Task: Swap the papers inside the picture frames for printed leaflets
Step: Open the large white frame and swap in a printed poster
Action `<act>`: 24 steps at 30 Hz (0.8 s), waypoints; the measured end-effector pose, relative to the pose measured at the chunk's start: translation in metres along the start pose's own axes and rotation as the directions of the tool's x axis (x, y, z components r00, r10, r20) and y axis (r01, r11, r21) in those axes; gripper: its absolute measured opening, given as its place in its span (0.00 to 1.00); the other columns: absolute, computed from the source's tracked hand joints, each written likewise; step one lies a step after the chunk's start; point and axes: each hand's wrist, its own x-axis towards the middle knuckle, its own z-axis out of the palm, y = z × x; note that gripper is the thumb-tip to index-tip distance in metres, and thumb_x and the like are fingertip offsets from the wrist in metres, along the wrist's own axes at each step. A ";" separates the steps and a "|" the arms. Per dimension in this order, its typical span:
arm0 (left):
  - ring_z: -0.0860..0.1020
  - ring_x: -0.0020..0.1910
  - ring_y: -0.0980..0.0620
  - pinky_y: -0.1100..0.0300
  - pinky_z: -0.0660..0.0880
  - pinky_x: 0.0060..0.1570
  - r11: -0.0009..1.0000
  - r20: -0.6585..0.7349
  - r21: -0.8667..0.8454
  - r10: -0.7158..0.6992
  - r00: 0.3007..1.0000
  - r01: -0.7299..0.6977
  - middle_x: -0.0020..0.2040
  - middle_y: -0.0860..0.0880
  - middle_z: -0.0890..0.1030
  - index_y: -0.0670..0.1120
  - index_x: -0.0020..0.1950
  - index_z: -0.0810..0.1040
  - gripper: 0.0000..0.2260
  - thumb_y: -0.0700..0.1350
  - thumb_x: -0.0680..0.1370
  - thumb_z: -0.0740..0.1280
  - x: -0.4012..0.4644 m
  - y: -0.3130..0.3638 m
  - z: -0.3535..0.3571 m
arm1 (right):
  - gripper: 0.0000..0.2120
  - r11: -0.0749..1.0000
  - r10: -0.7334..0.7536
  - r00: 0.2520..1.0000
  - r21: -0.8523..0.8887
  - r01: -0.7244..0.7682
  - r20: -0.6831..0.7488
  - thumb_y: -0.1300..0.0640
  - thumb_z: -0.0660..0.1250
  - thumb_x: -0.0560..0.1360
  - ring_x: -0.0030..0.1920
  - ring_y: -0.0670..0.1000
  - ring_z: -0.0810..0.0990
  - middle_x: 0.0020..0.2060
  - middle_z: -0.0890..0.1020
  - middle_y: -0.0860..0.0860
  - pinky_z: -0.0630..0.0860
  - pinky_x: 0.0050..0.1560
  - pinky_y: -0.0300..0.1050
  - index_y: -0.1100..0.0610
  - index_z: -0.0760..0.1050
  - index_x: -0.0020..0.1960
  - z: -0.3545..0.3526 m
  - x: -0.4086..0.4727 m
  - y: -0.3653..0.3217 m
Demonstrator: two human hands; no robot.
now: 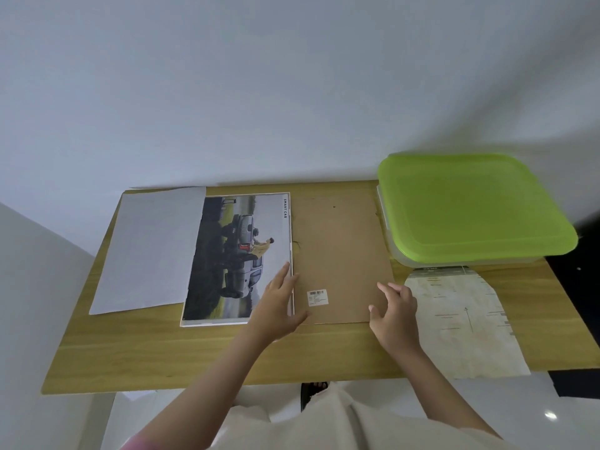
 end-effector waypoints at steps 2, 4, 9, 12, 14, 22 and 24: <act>0.51 0.76 0.50 0.53 0.56 0.72 0.999 -0.037 -0.028 -0.033 0.999 0.032 0.78 0.50 0.48 0.49 0.75 0.57 0.34 0.55 0.73 0.68 -0.005 -0.008 -0.006 | 0.22 0.999 -0.053 0.999 0.007 0.053 -0.002 0.64 0.68 0.72 0.64 0.58 0.69 0.60 0.72 0.58 0.68 0.59 0.44 0.61 0.72 0.66 0.007 0.006 -0.011; 0.51 0.76 0.49 0.52 0.56 0.72 0.996 -0.065 -0.019 -0.085 0.994 0.084 0.78 0.51 0.49 0.48 0.75 0.57 0.35 0.55 0.74 0.68 -0.010 -0.019 -0.013 | 0.21 0.995 -0.094 0.996 0.026 0.093 0.013 0.64 0.68 0.73 0.63 0.57 0.70 0.59 0.72 0.57 0.67 0.59 0.41 0.61 0.72 0.66 0.016 0.014 -0.026; 0.55 0.75 0.47 0.50 0.59 0.72 0.972 -0.136 -0.033 -0.235 0.962 0.233 0.77 0.50 0.51 0.49 0.75 0.57 0.35 0.56 0.73 0.68 -0.028 -0.052 -0.039 | 0.22 0.981 -0.191 0.976 0.036 0.189 0.106 0.61 0.67 0.74 0.66 0.55 0.66 0.61 0.71 0.56 0.65 0.58 0.38 0.59 0.70 0.68 0.043 0.038 -0.076; 0.57 0.74 0.47 0.49 0.59 0.72 0.946 -0.167 -0.028 -0.322 0.932 0.322 0.77 0.50 0.52 0.48 0.75 0.58 0.37 0.57 0.71 0.70 -0.040 -0.072 -0.054 | 0.23 0.974 -0.227 0.961 0.027 0.226 0.161 0.58 0.66 0.74 0.68 0.56 0.64 0.61 0.70 0.56 0.68 0.60 0.46 0.58 0.69 0.69 0.059 0.057 -0.107; 0.58 0.73 0.48 0.49 0.60 0.72 0.928 -0.184 -0.027 -0.371 0.910 0.373 0.76 0.50 0.54 0.50 0.75 0.58 0.39 0.58 0.69 0.70 -0.048 -0.085 -0.063 | 0.25 0.971 -0.236 0.952 0.030 0.235 0.194 0.56 0.66 0.74 0.66 0.56 0.64 0.58 0.70 0.56 0.68 0.59 0.47 0.57 0.67 0.70 0.067 0.073 -0.128; 0.59 0.66 0.51 0.49 0.68 0.66 0.894 -0.116 0.001 -0.445 0.888 0.448 0.68 0.55 0.57 0.51 0.75 0.53 0.48 0.64 0.63 0.72 -0.055 -0.119 -0.087 | 0.35 0.936 -0.198 0.921 -0.213 0.279 0.334 0.41 0.66 0.71 0.64 0.58 0.62 0.60 0.65 0.57 0.72 0.56 0.52 0.50 0.60 0.73 0.093 0.148 -0.185; 0.59 0.65 0.52 0.50 0.67 0.66 0.895 -0.096 0.001 -0.444 0.891 0.446 0.67 0.55 0.58 0.51 0.76 0.52 0.48 0.64 0.64 0.72 -0.054 -0.122 -0.087 | 0.39 0.910 -0.185 0.915 -0.290 0.297 0.358 0.35 0.65 0.68 0.64 0.59 0.62 0.62 0.63 0.57 0.73 0.57 0.53 0.48 0.58 0.73 0.098 0.160 -0.190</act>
